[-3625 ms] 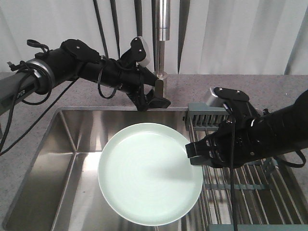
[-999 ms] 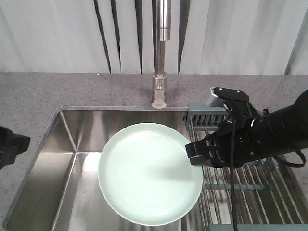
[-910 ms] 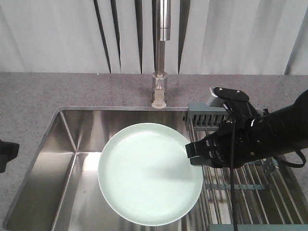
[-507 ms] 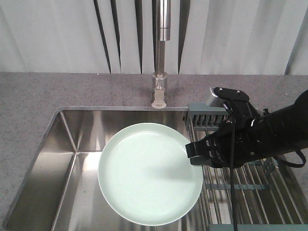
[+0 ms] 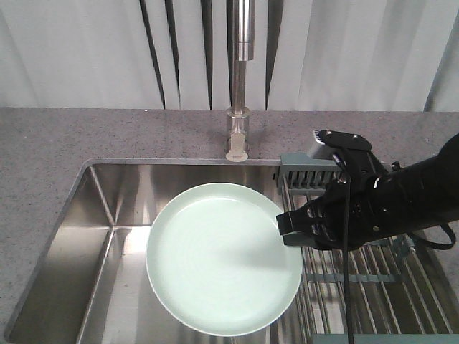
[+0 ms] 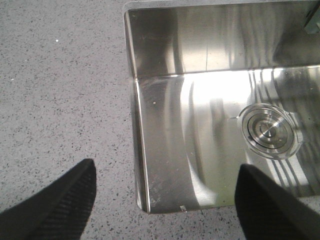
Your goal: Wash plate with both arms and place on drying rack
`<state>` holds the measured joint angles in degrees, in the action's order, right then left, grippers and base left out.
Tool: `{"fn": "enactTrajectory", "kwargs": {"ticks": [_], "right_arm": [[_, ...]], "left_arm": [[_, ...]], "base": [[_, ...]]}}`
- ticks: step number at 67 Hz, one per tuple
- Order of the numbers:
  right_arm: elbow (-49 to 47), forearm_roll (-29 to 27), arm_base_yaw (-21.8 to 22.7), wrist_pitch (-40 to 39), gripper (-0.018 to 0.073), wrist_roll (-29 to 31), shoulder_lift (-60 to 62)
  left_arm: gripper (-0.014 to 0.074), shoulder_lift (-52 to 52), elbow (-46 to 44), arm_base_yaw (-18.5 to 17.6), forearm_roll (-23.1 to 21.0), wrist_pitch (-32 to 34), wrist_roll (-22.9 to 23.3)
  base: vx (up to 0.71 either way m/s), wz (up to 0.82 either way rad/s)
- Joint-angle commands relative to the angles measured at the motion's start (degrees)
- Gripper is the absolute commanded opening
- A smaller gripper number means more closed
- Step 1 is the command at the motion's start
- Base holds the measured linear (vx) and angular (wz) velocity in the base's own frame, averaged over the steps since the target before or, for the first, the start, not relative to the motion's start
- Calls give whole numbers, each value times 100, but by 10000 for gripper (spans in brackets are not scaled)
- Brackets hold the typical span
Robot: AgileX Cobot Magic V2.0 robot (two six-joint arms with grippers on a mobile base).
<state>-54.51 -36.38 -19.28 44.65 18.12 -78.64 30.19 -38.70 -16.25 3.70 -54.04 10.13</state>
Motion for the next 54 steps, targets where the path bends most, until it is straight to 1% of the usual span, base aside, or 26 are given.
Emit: {"fn": "enactTrajectory", "kwargs": {"ticks": [1, 39, 54], "right_arm": [[-176, -159, 9, -133, -1, 39, 187], [-176, -152, 9, -153, -1, 45, 187], [-176, -37, 9, 67, -1, 402, 187]], "left_arm": [[534, 26, -114, -4, 32, 316, 38], [534, 26, -114, -4, 32, 316, 38], [534, 26, -114, -4, 32, 316, 38]], "base": [[0, 0], [0, 0], [0, 0]]}}
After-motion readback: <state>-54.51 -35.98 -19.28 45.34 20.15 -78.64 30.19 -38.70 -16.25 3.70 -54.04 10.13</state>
